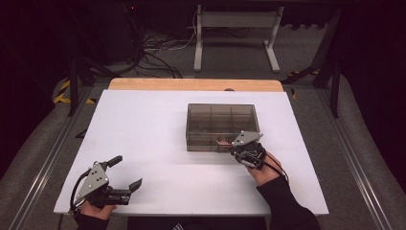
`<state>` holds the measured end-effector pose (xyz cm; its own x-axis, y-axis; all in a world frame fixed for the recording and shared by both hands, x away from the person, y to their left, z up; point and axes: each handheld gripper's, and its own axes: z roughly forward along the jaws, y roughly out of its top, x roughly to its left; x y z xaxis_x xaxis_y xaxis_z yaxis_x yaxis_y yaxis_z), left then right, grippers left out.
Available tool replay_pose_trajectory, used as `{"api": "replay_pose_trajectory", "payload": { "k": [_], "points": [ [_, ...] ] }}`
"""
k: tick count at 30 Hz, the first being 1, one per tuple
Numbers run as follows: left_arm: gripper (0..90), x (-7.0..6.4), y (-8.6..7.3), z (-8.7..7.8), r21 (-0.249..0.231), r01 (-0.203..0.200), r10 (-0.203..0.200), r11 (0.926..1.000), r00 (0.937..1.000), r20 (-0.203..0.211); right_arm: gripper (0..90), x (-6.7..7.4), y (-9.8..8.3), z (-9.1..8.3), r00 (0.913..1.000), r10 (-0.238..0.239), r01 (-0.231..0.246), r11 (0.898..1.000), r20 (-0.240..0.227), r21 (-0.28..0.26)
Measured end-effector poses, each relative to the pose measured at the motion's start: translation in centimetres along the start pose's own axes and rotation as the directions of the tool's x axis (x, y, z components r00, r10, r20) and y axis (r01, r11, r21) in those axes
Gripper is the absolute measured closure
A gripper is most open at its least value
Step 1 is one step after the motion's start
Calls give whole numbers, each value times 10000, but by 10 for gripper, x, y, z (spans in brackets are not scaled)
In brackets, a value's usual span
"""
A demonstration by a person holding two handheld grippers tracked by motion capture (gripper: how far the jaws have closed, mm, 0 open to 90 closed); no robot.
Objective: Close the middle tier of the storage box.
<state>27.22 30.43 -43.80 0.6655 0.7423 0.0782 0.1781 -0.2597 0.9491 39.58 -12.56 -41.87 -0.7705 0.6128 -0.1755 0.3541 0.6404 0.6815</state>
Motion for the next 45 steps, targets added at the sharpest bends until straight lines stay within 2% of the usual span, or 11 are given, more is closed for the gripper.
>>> {"api": "replay_pose_trajectory", "payload": {
  "k": [6,9,14,20,39,45],
  "points": [
    [21,-1,-1,-1,40,99,-99,9999,9999,-16,900,0,2,3,9997,28,-28,10000,238,-28],
    [20,0,-1,-2,35,-28,28,10000,10000,-78,900,0,2,4,9996,49,-48,10000,294,-28],
    [21,0,-1,-3,12,41,-41,10000,9999,-97,900,-1,2,6,9992,77,-75,10000,389,-37],
    [21,0,-1,-3,24,64,-64,10000,9999,-93,900,-2,2,8,9974,157,-151,9998,709,-97],
    [21,0,-1,-3,6,44,-44,10000,9999,-109,900,-1,2,8,9969,182,-175,9998,772,-96],
    [21,0,-1,-3,-21,57,-57,10000,9999,-91,880,0,3,0,9983,97,-86,9998,576,-193]
  ]
}}
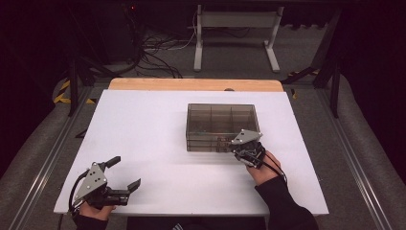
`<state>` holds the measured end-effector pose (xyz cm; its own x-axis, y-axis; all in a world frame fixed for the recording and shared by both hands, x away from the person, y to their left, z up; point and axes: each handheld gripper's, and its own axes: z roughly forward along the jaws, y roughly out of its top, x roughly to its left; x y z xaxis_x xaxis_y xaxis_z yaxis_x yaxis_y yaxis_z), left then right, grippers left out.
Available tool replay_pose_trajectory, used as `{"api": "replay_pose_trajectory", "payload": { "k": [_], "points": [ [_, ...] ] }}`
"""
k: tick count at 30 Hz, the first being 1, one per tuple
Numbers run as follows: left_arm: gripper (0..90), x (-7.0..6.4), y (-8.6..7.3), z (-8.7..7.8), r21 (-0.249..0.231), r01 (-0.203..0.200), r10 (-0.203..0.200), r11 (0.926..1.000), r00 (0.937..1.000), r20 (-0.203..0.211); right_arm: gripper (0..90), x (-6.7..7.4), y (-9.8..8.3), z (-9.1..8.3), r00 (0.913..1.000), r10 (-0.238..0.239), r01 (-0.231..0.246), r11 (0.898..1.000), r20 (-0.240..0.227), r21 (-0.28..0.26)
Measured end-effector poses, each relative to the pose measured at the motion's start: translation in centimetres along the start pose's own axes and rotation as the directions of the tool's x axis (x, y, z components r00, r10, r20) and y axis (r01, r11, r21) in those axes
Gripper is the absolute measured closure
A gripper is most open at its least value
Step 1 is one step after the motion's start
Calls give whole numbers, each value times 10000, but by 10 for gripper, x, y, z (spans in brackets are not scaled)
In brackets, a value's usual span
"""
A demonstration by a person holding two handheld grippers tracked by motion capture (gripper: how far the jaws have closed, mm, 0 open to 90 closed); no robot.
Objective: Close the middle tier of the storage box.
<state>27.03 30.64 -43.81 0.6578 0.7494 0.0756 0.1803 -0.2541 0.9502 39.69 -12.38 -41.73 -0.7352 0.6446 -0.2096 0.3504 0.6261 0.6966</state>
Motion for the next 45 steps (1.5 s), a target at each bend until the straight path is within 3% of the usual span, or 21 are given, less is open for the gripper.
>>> {"api": "replay_pose_trajectory", "payload": {
  "k": [6,7,11,19,20,24,27,28,31,34,36,39,45],
  "points": [
    [21,0,0,0,-5,42,-42,10000,10000,12,772,1,2,-12,9993,-34,20,9993,-385,-386],
    [21,0,0,0,-2,41,-41,10000,10000,9,751,0,3,-17,9974,105,-142,9986,-706,-517],
    [21,0,0,0,-6,52,-52,10000,10000,17,681,2,4,-26,9929,182,-273,9967,-1176,-763],
    [21,0,0,1,-9,65,-65,10000,10000,54,553,8,4,-38,9883,-38,-146,9927,-1527,-1194],
    [21,0,0,0,-21,70,-70,10000,10000,45,488,8,2,-42,9837,-21,-231,9902,-1798,-1377],
    [21,0,0,0,-24,62,-61,10000,10000,46,401,8,0,-47,9804,98,-425,9857,-1968,-1629],
    [21,0,0,0,-20,-22,22,10000,10000,41,276,8,-3,-53,9793,154,-563,9786,-2020,-1981],
    [21,0,0,0,-27,-24,24,10000,10000,35,195,8,-4,-55,9770,163,-631,9746,-2126,-2150],
    [21,0,0,1,-26,111,-111,9999,9999,78,78,10,-6,-58,9758,1,-531,9702,-2187,-2365],
    [21,0,0,1,-19,-25,25,10000,10000,46,3,12,-10,-58,9753,-13,-534,9691,-2211,-2409],
    [21,-1,1,1,11,6,-6,10000,10000,48,0,12,-11,-58,9747,-70,-504,9669,-2235,-2501],
    [20,0,0,1,-24,22,-22,10000,10000,63,0,11,-18,-60,9690,18,-767,9527,-2469,-2939],
    [21,-1,0,1,-16,55,-55,10000,10000,75,0,10,-27,-63,9683,39,-932,9332,-2496,-3471]
  ]
}}
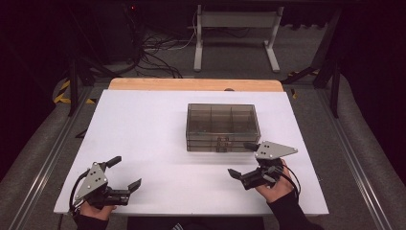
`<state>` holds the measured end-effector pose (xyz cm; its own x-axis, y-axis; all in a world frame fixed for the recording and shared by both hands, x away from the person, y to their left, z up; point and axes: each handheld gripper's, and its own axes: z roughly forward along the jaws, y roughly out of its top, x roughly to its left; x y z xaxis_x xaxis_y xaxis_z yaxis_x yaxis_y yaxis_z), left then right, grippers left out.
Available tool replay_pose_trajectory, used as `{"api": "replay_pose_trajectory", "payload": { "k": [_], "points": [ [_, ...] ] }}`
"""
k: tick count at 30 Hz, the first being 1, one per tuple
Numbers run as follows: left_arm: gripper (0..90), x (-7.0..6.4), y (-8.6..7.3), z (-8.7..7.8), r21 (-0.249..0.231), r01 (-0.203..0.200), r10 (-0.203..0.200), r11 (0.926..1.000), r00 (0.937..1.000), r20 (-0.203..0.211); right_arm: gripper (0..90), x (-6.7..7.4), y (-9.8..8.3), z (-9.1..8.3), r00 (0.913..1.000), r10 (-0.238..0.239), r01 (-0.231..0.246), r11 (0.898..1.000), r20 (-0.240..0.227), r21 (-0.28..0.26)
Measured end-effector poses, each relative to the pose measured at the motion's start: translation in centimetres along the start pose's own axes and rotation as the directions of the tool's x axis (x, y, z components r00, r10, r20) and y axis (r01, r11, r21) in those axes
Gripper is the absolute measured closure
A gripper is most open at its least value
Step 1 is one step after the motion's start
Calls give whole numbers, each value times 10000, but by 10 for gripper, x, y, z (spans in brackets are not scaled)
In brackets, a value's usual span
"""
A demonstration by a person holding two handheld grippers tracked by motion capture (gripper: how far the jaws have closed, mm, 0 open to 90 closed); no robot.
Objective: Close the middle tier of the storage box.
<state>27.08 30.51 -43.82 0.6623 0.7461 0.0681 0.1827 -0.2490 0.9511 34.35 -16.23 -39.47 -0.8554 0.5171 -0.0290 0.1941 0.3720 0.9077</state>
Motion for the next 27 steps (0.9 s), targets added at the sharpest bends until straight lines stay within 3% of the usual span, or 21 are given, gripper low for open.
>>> {"api": "replay_pose_trajectory", "payload": {
  "k": [8,27],
  "points": [
    [21,-1,0,0,42,29,-29,10000,10000,13,0,-1,-12,-4,9998,-19,20,10000,173,-40],
    [20,-1,0,1,77,-61,61,10000,10000,1,0,-8,-53,-16,9977,544,-536,9983,409,-212]
  ]
}}
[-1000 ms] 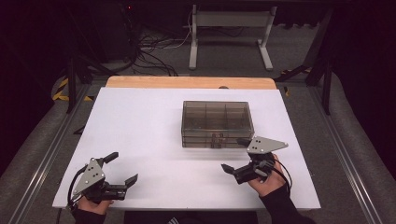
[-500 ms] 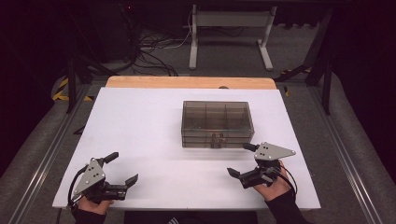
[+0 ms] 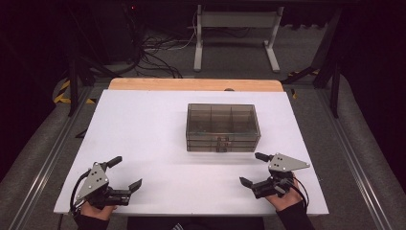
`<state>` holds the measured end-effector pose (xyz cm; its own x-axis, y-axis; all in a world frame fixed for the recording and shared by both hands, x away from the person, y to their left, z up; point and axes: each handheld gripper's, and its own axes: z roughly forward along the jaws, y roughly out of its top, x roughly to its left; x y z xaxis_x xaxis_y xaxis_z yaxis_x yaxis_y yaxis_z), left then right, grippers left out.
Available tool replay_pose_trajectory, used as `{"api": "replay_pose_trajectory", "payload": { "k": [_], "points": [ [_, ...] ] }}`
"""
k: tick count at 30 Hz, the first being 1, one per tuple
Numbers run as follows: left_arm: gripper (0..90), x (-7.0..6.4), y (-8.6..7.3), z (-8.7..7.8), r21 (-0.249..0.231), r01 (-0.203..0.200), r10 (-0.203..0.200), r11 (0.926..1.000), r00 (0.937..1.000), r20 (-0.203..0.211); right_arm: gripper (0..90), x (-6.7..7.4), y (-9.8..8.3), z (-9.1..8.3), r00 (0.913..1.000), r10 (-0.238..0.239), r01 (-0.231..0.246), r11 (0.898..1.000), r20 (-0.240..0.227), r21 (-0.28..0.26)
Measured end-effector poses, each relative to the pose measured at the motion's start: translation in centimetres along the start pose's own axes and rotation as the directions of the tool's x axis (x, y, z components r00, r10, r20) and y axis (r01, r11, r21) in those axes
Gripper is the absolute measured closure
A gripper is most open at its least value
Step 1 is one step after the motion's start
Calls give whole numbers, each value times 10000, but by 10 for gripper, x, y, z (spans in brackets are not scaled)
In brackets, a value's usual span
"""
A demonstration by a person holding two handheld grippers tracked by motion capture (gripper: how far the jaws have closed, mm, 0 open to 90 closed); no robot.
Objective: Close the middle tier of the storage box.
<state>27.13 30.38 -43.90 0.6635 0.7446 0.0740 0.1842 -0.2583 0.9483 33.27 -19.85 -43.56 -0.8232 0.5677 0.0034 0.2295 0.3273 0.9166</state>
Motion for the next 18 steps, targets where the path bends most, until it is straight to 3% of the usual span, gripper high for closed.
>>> {"api": "replay_pose_trajectory", "payload": {
  "k": [18],
  "points": [
    [19,-1,-1,2,55,0,-1,10000,10000,49,0,3,-26,-6,9997,232,-232,9997,36,88]
  ]
}}
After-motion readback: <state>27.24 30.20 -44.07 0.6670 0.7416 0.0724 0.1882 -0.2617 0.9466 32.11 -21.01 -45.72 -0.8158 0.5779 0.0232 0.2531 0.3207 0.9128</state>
